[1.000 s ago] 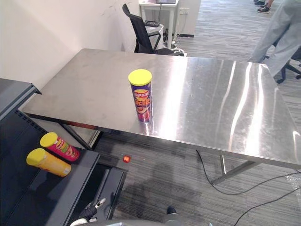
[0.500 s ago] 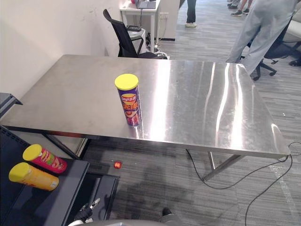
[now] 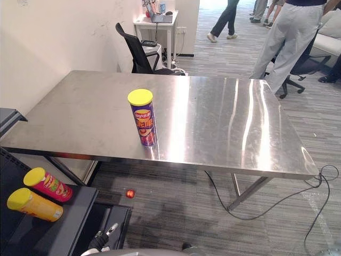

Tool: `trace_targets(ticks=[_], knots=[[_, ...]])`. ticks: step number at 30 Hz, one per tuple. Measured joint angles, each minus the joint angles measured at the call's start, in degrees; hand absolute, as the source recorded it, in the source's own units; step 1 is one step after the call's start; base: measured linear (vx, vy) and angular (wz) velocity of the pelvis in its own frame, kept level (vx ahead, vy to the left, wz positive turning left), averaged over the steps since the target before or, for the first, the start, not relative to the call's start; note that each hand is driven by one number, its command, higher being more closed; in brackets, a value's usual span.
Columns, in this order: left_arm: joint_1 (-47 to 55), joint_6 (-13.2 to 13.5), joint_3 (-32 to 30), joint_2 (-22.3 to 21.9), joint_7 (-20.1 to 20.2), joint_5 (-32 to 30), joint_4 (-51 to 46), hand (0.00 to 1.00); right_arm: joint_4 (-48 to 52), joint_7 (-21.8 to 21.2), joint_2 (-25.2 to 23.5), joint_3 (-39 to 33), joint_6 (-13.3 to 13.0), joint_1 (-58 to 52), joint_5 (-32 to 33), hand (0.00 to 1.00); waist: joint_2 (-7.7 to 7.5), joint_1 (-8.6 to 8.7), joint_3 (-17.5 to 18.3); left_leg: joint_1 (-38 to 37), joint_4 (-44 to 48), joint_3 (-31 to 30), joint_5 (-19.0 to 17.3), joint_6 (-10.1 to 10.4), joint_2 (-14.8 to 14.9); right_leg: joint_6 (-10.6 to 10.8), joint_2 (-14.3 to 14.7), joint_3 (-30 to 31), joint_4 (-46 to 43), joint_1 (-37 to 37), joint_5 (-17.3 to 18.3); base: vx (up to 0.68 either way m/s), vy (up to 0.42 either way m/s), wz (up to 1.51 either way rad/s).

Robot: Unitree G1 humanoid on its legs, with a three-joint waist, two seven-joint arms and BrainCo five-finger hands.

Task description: Put the gum and the chips on the shelf.

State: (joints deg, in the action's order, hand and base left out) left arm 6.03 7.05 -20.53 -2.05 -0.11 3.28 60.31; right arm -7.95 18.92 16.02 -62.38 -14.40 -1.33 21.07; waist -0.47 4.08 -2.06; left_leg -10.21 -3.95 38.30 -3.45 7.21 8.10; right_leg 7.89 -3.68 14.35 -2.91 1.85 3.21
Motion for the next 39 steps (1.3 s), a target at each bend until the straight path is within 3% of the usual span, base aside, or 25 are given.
trace_targets(ticks=[5,11,24,32,36,39], knots=[[-0.11,0.09,1.73,-0.09,0.58,-2.17,-0.21,0.0,10.93,-3.34,-3.55,11.24,-0.37,-0.87,-7.78,0.0,0.15,-0.16,0.14,1.06,0.08,-1.94,0.06,-0.09,0.02,0.0,-0.34,-1.99,0.07,0.0,0.0,-0.01,-0.051,0.14],[0.06,0.18,2.16,-0.13,0.58,-2.34,-0.94,0.0,13.56,-8.52,-4.35,17.09,-0.52,-1.67,-9.81,0.0,0.41,-1.12,0.08,2.51,0.0,-4.92,0.5,-0.49,-0.43,0.02,-1.17,-4.5,0.94,-0.16,-0.03,-0.01,-0.043,0.25],[0.57,0.43,3.38,1.46,1.02,-2.33,-0.94,0.0,21.35,-20.78,-4.38,30.0,-0.57,-4.35,-8.67,0.0,0.11,-0.93,-0.25,5.23,-0.29,-9.78,1.32,-1.64,-2.06,0.5,-2.8,-8.1,2.49,-0.1,-0.52,-0.02,-0.022,0.16],[0.57,1.34,5.06,3.51,1.45,-3.93,-1.31,0.0,25.07,-28.1,-4.3,37.27,-0.55,-7.03,-5.23,0.0,-1.24,-0.86,-2.46,5.33,-1.03,-10.67,1.65,-2.16,-3.26,0.94,-3.74,-8.31,2.71,0.04,-0.77,-0.01,-0.006,0.02],[0.66,1.34,5.68,4.58,1.54,-4.58,-1.29,0.0,26.01,-28.8,-3.69,40.31,-0.55,-7.23,-5.2,0.0,-2.33,-0.89,-3.44,5.52,-1.03,-10.87,1.69,-2.25,-3.46,1.01,-3.82,-8.37,2.7,0.15,-0.84,0.0,-0.007,0.01],[0.65,1.47,6.08,4.62,1.49,-4.6,-1.3,0.0,26.01,-28.78,-3.45,42.17,-0.54,-6.61,-5.24,0.0,-2.16,-0.95,-3.61,6.1,-1.03,-11.35,1.76,-2.39,-3.62,1.14,-4.08,-8.57,2.7,0.68,-1.05,-0.01,-0.03,0.03]])
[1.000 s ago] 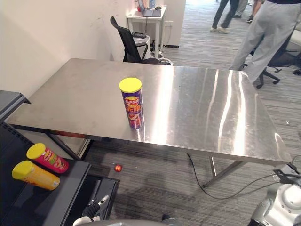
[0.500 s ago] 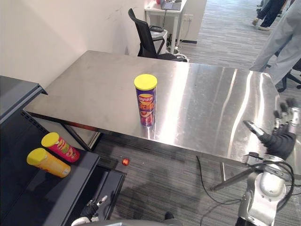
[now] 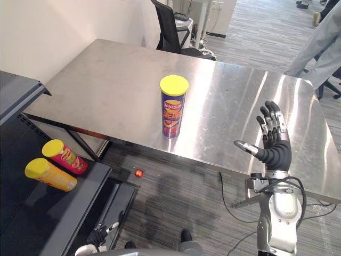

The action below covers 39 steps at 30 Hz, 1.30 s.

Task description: Put the gum and the chips on the shelf.

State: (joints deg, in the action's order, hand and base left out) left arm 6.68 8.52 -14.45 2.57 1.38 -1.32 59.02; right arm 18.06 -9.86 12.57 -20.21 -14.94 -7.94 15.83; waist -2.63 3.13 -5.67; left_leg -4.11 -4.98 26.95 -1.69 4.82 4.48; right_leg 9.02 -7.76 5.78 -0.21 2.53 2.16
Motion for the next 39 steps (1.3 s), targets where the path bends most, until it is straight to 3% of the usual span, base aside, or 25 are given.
trace_targets(ticks=[21,28,39], knots=[[-0.3,0.16,2.69,0.1,-1.05,-0.12,-0.19,0.0,-6.29,3.5,0.09,7.37,0.55,6.85,-2.32,0.0,1.1,-0.26,-0.9,0.67,-0.37,-2.07,0.91,-1.24,-1.12,-0.03,-0.56,-0.96,0.2,0.24,-1.33,-0.03,-0.027,0.01],[-0.74,0.18,3.08,0.09,-1.13,-0.12,-0.3,0.0,-11.1,5.44,0.06,9.6,1.08,8.24,-2.95,0.0,1.14,-1.81,-0.99,0.9,-0.37,-2.69,1.38,-1.15,-1.02,-0.03,-0.54,-2.03,0.52,0.18,-1.33,-0.03,-0.04,0.05],[-0.77,0.2,3.33,0.11,-1.18,-0.12,-0.35,0.0,-15.3,6.07,-0.06,12.04,2.2,10.9,-4.66,0.0,1.16,-2.11,-1.06,0.93,-0.39,-3.48,1.42,-1.17,-0.99,-0.03,-0.53,-2.88,1.15,-0.54,-1.34,-0.01,-0.027,0.03]])
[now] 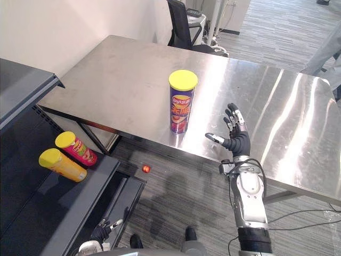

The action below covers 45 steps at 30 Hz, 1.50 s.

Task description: Put the gum and the chips on the shelf.

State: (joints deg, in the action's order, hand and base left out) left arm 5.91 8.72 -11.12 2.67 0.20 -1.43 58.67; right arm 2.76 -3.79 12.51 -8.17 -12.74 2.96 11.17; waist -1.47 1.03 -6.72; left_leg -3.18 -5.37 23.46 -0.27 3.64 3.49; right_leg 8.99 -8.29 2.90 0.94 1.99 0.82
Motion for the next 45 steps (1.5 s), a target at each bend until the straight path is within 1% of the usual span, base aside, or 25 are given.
trace_targets(ticks=[2,7,13,17,25,29,43,44,45], knots=[[-0.11,0.02,0.03,0.0,-0.04,0.01,-0.07,0.0,-1.9,0.82,0.0,0.09,0.09,1.11,-0.02,0.0,-0.03,-0.25,-0.08,0.0,0.0,-0.37,0.02,0.01,0.02,0.0,0.0,-0.43,0.01,-0.21,0.0,-0.01,-0.03,0.08],[-0.53,0.02,0.11,-0.02,-0.11,0.01,-0.46,0.0,-2.5,1.27,-0.03,0.31,0.09,1.78,-0.1,0.0,-0.06,-1.15,-0.79,0.02,0.0,-0.43,0.09,0.03,0.03,0.0,0.0,-0.52,0.01,-0.24,0.0,0.0,0.0,0.0],[-0.82,0.0,0.1,-0.01,-0.31,0.01,-0.43,0.0,-3.81,1.92,-0.05,1.86,0.17,3.64,-0.27,0.0,-0.05,-1.32,-0.91,0.05,-0.04,-0.55,0.12,0.01,0.0,-0.01,-0.01,-0.64,0.03,-0.26,0.0,-0.01,-0.017,0.0],[-1.12,-0.01,0.1,-0.01,-0.38,0.01,-0.43,0.0,-3.82,1.97,-0.06,1.95,0.18,5.22,-1.83,0.0,-0.06,-1.54,-1.34,0.16,-0.05,-0.74,0.23,-0.05,-0.01,-0.01,-0.02,-0.87,0.04,-0.26,0.0,-0.01,-0.017,0.01],[-1.17,-0.04,0.11,0.01,-0.41,0.02,-0.44,0.0,-3.82,1.99,-0.05,1.98,0.18,6.78,-1.81,0.0,-0.04,-1.63,-1.46,0.88,-0.07,-1.78,0.48,-0.06,-0.01,-0.01,-0.03,-1.82,0.3,-0.23,0.0,-0.01,-0.022,0.06],[-1.52,-0.03,0.2,-0.02,-0.45,0.04,-0.55,0.0,-3.82,2.0,-0.05,2.8,0.22,7.89,-1.8,0.0,-0.23,-2.68,-1.67,1.1,-0.08,-2.27,0.67,0.0,0.14,-0.32,0.05,-2.55,0.59,-0.4,-0.21,0.0,-0.021,0.07],[-1.64,-0.1,0.61,0.06,-0.55,0.12,-1.72,0.0,-3.87,2.06,-0.05,5.67,0.49,11.4,-1.75,0.0,-0.3,-2.94,-2.51,2.17,-0.17,-3.66,1.14,-0.13,0.11,-0.34,-0.04,-3.97,1.01,-0.4,-0.23,-0.01,-0.014,0.04],[-1.64,-0.1,0.65,0.06,-0.66,0.12,-1.73,0.0,-4.04,2.1,-0.05,6.28,0.66,11.88,-1.75,1.0,-0.3,-2.93,-2.51,2.18,-0.13,-3.66,1.14,-0.13,0.13,-0.33,-0.02,-3.97,1.02,-0.39,-0.23,0.0,0.0,0.0],[-1.65,-0.1,0.66,0.06,-0.74,0.12,-1.73,0.0,-4.13,2.09,-0.05,6.51,0.69,12.09,-1.76,1.0,-0.3,-2.94,-2.51,2.19,-0.13,-3.66,1.14,-0.13,0.13,-0.33,-0.01,-3.98,1.02,-0.4,-0.23,0.0,0.0,0.0]])
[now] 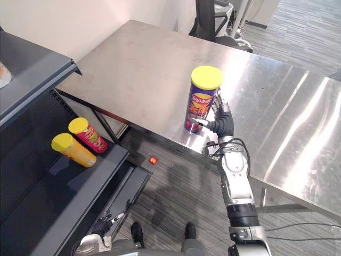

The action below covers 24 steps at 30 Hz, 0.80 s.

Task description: Put the gum and the chips on the shelf.

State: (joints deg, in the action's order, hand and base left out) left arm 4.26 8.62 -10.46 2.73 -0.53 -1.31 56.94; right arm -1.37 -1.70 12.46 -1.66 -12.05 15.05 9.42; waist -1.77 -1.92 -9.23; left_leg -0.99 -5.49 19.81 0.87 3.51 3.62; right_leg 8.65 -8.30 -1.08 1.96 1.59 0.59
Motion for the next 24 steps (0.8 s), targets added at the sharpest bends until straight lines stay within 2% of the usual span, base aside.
trace_targets(ticks=[9,21,24], knots=[[-0.01,0.0,0.63,0.01,-0.87,0.06,-0.29,0.0,-3.69,1.75,0.0,0.16,0.26,3.81,-0.08,1.0,0.06,-0.31,-0.4,0.37,-0.09,-0.18,0.12,0.0,0.01,-0.01,-0.01,-0.21,-0.01,0.06,-0.01,0.0,0.0,0.0],[0.04,-0.07,1.06,0.0,-1.24,0.02,-1.69,0.0,-3.5,1.85,0.0,0.41,0.25,4.94,-0.07,1.0,0.02,-0.27,-1.32,0.37,0.0,-0.08,0.4,0.19,0.52,-0.51,0.26,-0.04,0.04,0.1,-0.37,-0.01,-0.007,0.0],[0.33,-0.13,1.06,-0.01,-1.29,-0.01,-2.23,0.0,-2.49,1.88,0.0,0.22,1.0,4.54,-0.07,1.0,-0.02,0.02,-1.3,0.37,0.0,-0.03,0.59,0.38,1.15,-0.85,0.73,0.05,0.05,0.18,-0.87,0.0,0.0,0.0]])
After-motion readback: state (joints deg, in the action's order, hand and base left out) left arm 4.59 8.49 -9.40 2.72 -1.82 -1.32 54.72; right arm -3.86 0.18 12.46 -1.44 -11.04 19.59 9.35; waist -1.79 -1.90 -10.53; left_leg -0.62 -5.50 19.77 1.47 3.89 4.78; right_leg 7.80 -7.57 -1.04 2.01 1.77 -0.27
